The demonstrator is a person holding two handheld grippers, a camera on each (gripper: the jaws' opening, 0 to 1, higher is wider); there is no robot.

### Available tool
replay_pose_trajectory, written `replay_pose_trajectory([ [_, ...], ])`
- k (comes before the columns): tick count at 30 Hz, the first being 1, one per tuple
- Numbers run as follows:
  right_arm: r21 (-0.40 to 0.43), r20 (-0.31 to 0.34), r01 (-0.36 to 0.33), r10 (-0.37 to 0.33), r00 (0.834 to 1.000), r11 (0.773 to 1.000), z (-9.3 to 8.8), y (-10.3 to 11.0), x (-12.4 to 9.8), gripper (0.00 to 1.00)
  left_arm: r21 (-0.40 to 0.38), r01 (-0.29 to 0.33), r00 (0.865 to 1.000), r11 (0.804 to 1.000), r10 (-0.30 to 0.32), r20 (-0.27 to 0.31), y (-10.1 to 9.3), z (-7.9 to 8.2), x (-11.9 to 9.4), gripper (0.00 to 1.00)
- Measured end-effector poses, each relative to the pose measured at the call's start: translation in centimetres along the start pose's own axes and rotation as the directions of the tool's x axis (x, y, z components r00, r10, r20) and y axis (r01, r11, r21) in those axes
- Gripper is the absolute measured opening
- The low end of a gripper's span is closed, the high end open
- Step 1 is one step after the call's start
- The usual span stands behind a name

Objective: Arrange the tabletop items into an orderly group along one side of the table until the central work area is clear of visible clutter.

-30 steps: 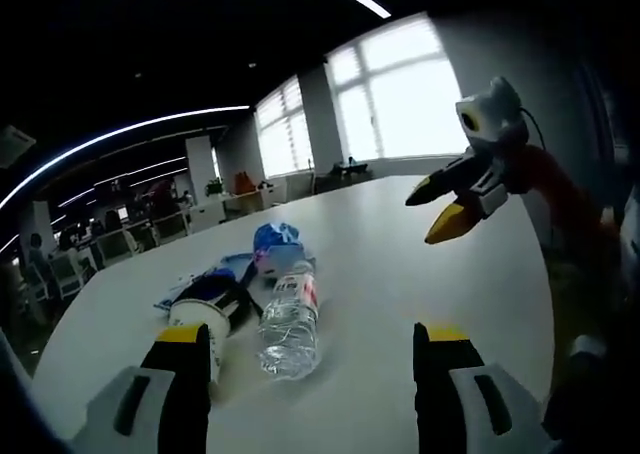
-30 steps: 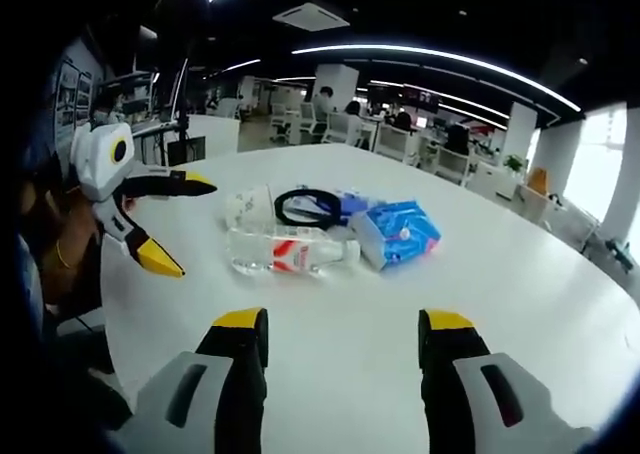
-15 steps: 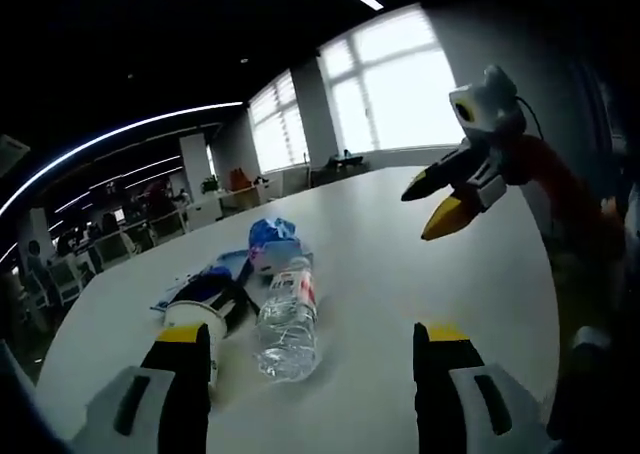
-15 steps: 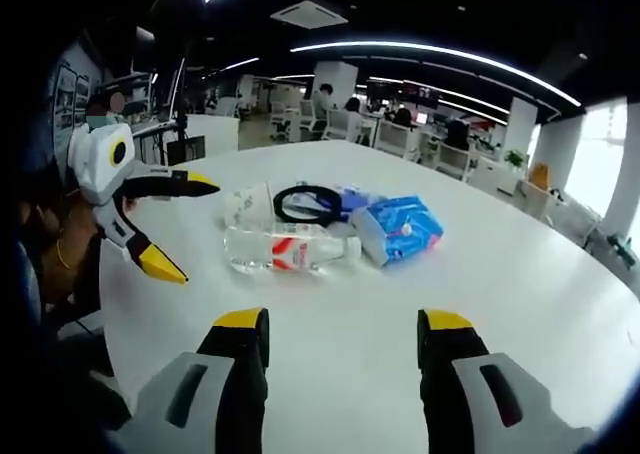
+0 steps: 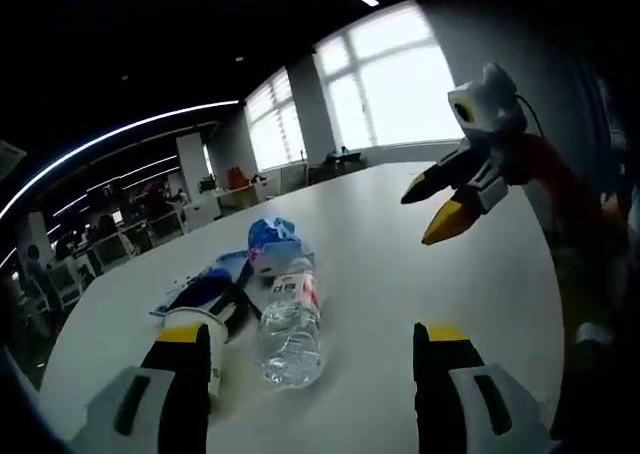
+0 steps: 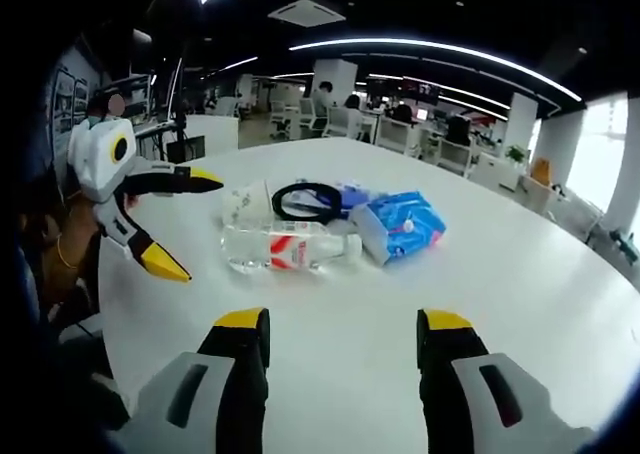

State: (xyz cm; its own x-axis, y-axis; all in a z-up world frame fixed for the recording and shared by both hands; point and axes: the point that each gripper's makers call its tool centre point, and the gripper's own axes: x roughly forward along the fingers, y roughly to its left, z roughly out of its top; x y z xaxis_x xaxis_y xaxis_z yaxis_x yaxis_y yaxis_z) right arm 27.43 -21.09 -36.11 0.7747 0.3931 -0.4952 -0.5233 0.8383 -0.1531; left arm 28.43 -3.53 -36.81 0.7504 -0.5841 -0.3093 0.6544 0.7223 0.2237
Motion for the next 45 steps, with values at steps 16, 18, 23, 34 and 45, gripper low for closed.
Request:
replay_pose_trajectory([
  [16, 0.012, -0.008, -0.006, 0.006, 1.000, 1.000, -0.1, -0.2, 0.6, 0.57, 0.016, 0.010, 1.000, 1.000, -0.009, -0.027, 0.2, -0.1, 0.9, 0.83],
  [18, 0.011, -0.007, -0.006, 0.006, 1.000, 1.000, -0.1, -0.2, 0.7, 0.57, 0.016, 0.011, 1.000, 1.000, -0.011, -0.029, 0.1, -0.1, 1.0, 0.83],
  [23, 0.006, -0.013, -0.005, 0.005, 1.000, 1.000, -0.1, -0.1, 1.0, 0.57, 0.019, 0.015, 0.999, 1.000, -0.015, -0.030, 0.1, 0.0, 1.2, 0.83],
  [34, 0.035, -0.005, -0.015, 0.015, 1.000, 0.999, 0.3, -0.2, 1.9, 0.57, 0.022, 0.021, 0.999, 1.000, -0.020, -0.048, 0.0, -0.3, 2.0, 0.83],
  [45, 0.043, -0.018, -0.016, 0.017, 1.000, 0.999, 0.0, -0.2, 2.4, 0.56, 0.017, 0.020, 0.999, 1.000, -0.019, -0.043, 0.2, 0.0, 2.2, 0.83],
])
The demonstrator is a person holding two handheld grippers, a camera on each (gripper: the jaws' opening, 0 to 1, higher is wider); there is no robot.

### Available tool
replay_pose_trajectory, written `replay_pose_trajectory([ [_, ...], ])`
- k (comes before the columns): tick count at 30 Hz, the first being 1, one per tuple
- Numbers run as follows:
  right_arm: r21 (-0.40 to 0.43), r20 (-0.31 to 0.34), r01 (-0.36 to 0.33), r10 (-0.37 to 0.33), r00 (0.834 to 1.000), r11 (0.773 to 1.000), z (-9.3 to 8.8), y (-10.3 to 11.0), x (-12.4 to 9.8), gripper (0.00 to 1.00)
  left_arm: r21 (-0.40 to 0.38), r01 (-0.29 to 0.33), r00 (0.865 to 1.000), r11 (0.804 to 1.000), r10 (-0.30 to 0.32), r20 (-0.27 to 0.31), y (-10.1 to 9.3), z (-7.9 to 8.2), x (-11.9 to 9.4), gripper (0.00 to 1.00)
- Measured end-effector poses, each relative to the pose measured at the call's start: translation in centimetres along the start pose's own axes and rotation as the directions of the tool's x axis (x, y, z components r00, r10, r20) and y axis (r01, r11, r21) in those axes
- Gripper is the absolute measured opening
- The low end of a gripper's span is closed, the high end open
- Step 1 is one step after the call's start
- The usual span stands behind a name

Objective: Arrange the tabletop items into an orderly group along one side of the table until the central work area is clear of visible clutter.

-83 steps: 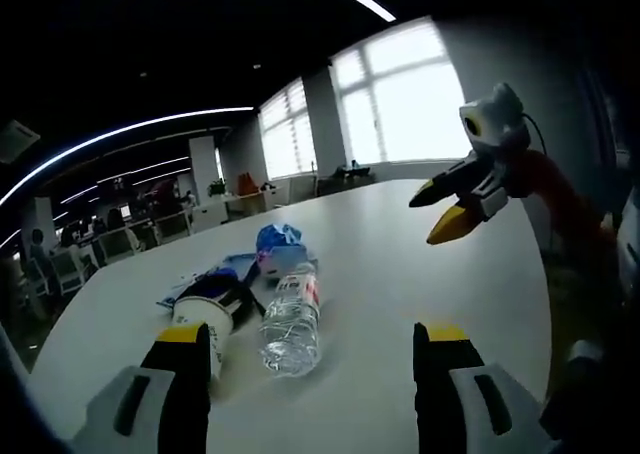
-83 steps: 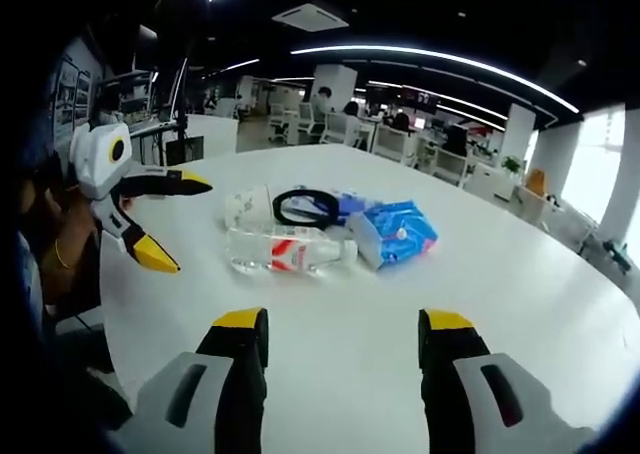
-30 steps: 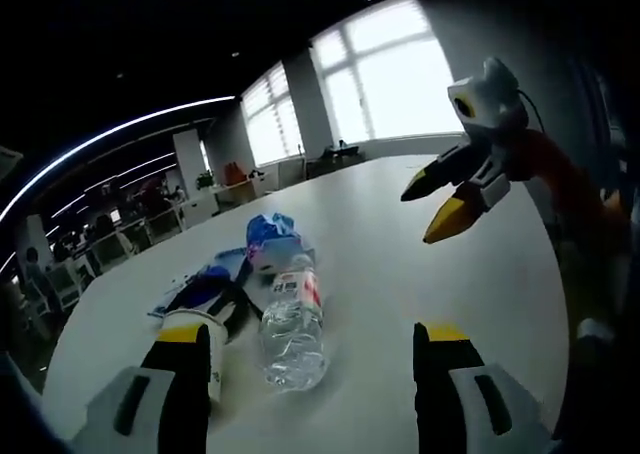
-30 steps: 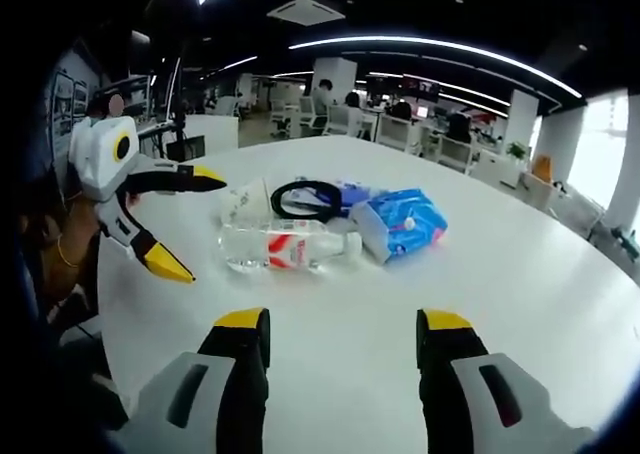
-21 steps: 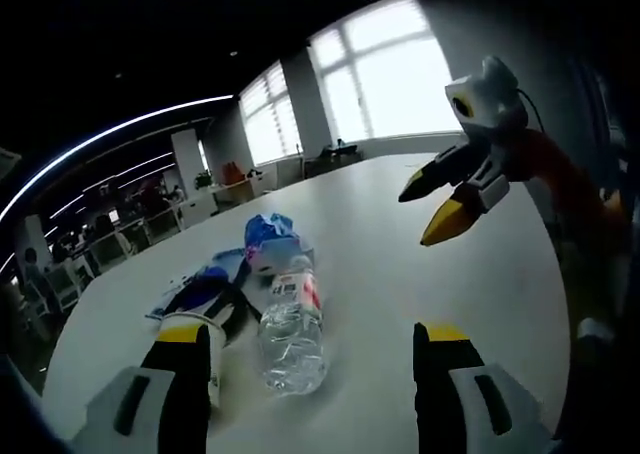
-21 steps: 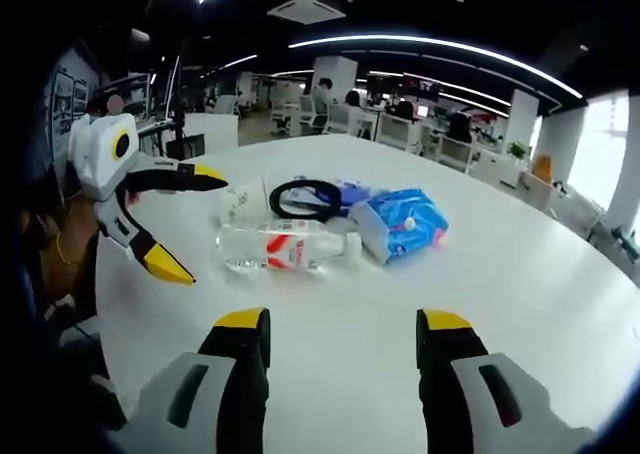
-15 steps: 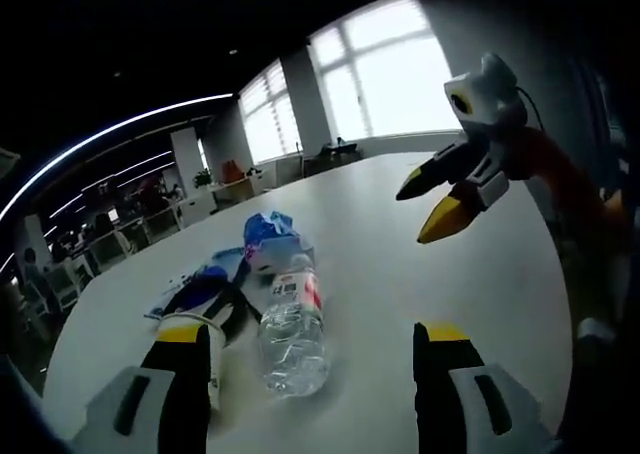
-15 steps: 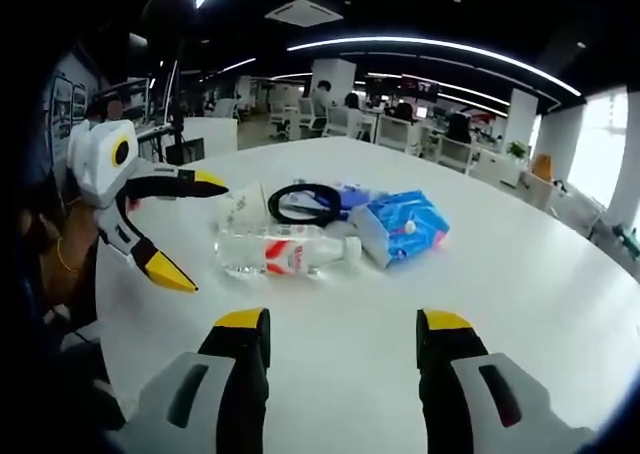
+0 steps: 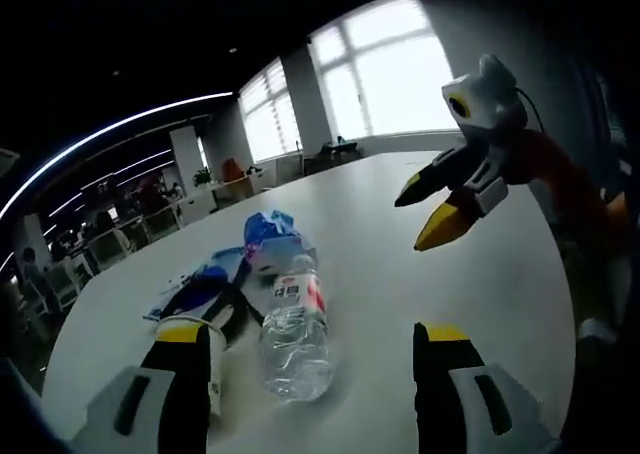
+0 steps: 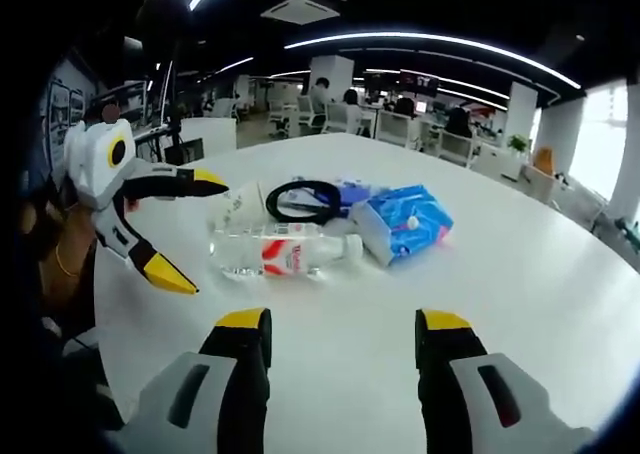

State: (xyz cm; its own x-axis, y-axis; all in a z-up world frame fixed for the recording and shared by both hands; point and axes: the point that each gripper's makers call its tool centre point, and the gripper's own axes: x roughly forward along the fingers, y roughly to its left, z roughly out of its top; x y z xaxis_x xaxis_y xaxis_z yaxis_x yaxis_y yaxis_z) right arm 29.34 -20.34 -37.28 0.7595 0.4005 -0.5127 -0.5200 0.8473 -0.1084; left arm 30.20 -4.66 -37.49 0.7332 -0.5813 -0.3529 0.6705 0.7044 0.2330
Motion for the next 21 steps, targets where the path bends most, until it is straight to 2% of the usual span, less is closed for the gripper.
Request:
replay_pose_trajectory([
  [21, 0.036, -0.006, 0.000, 0.000, 1.000, 0.999, -0.2, -0.3, 1.3, 0.53, 0.009, 0.008, 0.999, 1.000, -0.007, -0.032, 0.1, -0.6, 1.3, 0.83],
])
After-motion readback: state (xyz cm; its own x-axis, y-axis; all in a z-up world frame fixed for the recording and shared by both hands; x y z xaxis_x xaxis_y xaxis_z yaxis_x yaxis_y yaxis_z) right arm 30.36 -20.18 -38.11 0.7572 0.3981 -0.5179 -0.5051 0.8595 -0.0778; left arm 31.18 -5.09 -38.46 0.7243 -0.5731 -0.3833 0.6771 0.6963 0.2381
